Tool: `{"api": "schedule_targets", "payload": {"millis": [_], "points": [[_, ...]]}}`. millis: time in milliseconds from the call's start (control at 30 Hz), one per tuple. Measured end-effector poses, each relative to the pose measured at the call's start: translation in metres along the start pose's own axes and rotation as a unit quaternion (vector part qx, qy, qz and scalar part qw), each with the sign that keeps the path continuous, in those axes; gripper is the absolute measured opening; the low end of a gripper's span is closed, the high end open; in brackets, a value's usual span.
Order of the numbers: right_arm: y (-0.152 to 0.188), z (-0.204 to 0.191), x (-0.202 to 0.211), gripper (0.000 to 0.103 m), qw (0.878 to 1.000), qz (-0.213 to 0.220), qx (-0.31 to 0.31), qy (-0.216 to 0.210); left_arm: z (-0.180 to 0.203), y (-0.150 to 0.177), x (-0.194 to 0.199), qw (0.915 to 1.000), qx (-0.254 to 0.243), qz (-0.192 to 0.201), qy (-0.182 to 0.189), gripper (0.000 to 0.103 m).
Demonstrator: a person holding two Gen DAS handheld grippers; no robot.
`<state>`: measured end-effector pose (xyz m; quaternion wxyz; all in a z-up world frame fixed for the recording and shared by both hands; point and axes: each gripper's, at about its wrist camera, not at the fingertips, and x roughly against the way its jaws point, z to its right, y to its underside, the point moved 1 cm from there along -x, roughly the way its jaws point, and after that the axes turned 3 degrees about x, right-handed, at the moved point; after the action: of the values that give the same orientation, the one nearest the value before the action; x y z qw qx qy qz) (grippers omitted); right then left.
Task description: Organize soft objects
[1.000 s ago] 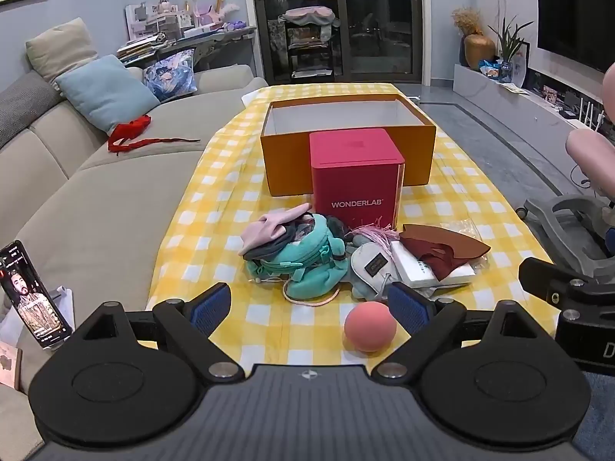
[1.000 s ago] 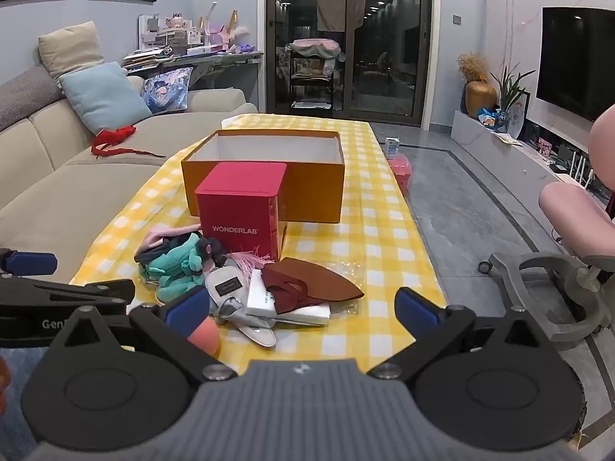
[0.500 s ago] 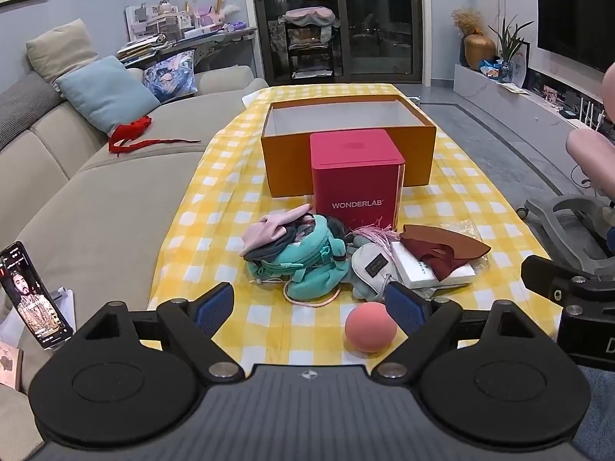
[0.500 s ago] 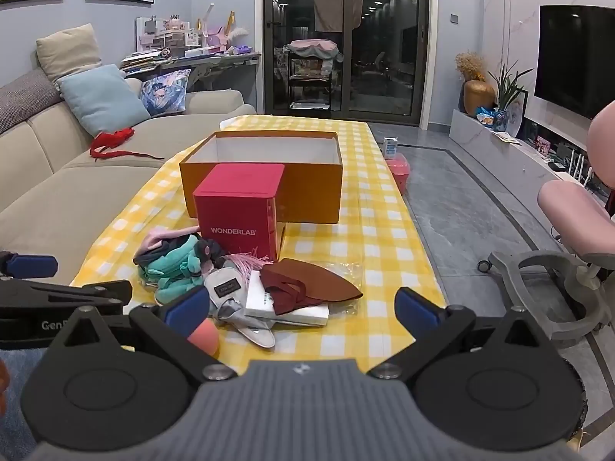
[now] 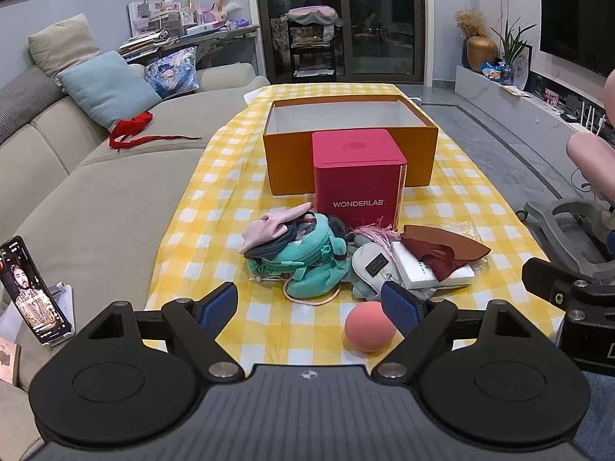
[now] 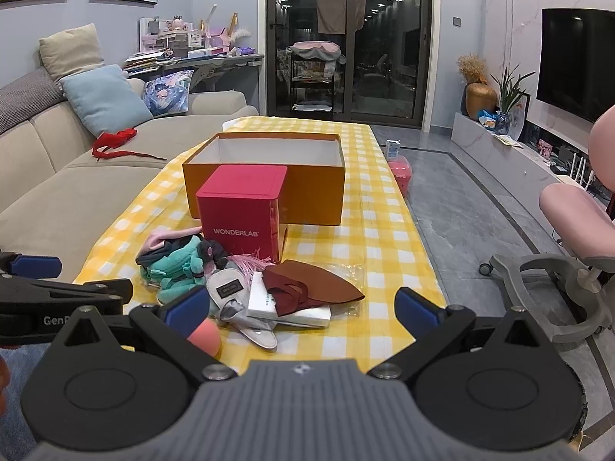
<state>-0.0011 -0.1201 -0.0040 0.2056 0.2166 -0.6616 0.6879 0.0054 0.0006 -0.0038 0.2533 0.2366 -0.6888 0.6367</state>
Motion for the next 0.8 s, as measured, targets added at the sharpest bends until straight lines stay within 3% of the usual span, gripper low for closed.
{"api": "schedule_targets", "payload": {"millis": [800], "points": [[0.0031, -0.0015, -0.0010, 0.100, 1.000, 0.000, 0.007, 0.000, -0.0006, -0.0007, 0.0013, 1.0000, 0.002, 0.000, 0.000, 0.099]]}}
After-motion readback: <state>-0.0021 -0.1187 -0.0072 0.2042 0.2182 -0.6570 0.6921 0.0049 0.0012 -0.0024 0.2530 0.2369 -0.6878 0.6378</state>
